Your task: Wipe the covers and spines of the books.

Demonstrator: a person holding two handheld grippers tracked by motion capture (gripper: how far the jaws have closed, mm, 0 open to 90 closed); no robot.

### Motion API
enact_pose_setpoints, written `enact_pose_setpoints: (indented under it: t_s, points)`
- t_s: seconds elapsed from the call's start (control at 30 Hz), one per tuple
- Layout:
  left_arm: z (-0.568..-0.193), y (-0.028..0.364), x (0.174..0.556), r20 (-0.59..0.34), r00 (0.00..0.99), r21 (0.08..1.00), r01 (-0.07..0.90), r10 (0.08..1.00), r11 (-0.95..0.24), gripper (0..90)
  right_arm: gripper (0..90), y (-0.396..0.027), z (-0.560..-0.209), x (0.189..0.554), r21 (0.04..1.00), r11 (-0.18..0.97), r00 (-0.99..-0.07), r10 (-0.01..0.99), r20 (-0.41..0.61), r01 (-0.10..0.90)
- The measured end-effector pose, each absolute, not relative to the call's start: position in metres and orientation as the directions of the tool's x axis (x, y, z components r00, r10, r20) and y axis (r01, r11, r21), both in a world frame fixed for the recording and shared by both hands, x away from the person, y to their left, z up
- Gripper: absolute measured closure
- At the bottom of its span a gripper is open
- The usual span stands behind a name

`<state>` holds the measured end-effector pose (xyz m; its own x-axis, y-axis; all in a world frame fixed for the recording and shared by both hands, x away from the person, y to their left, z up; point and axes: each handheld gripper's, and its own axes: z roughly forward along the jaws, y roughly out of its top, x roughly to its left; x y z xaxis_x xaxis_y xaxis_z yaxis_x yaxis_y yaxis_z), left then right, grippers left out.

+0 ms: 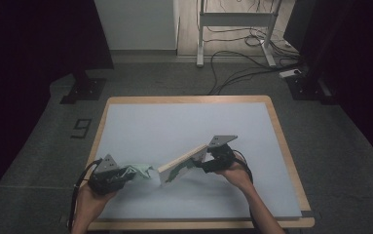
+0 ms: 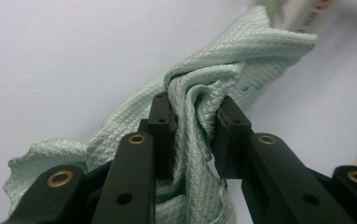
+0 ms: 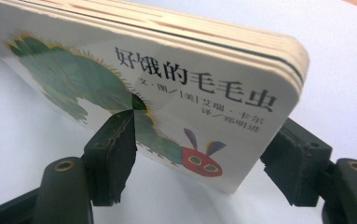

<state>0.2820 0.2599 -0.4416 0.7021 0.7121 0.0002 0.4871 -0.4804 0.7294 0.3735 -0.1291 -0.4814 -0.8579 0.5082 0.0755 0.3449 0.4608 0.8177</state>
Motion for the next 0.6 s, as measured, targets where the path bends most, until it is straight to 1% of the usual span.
enact_pose_setpoints:
  t_s: [0.27,0.6]
  points:
    - [-0.44,0.266,0.303,0.016,0.654,0.729,0.51,0.756,-0.456,71.4,29.1,-0.129,-0.481,0.374,0.817,0.461,-0.857,0.509,0.075,0.345]
    - [-0.46,0.267,0.334,0.052,0.6,0.692,0.555,0.798,-0.462,70.6,29.2,-0.129,-0.482,0.374,0.817,0.458,-0.857,0.509,0.081,0.349]
